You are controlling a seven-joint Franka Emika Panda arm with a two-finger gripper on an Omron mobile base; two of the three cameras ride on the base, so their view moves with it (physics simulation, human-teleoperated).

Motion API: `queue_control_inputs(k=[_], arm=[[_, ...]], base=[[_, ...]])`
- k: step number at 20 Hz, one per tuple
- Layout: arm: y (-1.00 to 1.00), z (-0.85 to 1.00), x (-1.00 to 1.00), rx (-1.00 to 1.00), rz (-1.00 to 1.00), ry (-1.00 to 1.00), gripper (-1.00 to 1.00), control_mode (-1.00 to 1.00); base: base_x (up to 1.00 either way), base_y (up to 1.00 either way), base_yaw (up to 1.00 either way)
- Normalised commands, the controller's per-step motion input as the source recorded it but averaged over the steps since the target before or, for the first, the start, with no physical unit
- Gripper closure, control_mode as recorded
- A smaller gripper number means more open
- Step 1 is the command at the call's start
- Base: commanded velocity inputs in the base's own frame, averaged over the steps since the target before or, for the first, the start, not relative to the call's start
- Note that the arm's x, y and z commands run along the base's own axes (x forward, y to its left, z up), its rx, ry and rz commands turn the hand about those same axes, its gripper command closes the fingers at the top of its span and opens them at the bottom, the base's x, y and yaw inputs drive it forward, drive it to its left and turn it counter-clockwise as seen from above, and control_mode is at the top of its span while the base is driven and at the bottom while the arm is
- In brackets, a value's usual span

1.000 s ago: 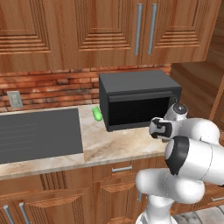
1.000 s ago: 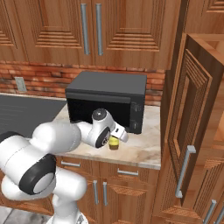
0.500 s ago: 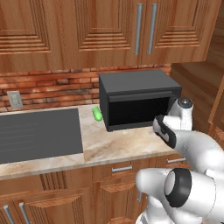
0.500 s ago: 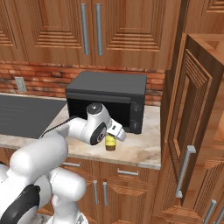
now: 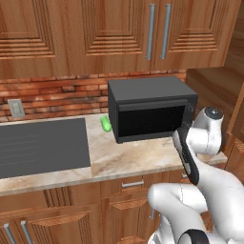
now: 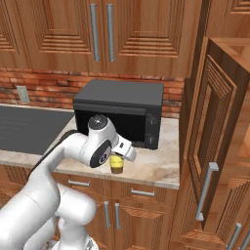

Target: Pick the boxed food and honey bottle from the counter and place them in the cabinets closest to them.

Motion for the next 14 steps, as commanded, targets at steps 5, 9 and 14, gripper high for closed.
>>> queue_control_inputs(k=[5, 9, 14], arm=[[0.10, 0.13, -0.79, -0.03, 0.10, -0.14, 1.00, -1.00], [0.04, 0.21, -0.81, -0.02, 0.10, -0.16, 1.00, -1.00], [0.08, 0.33, -0.78, -0.01, 0.10, -0.13, 1.00, -1.00]], base=[[0.00, 0.00, 0.00], [0.00, 0.00, 0.00], [0.00, 0.00, 0.00]])
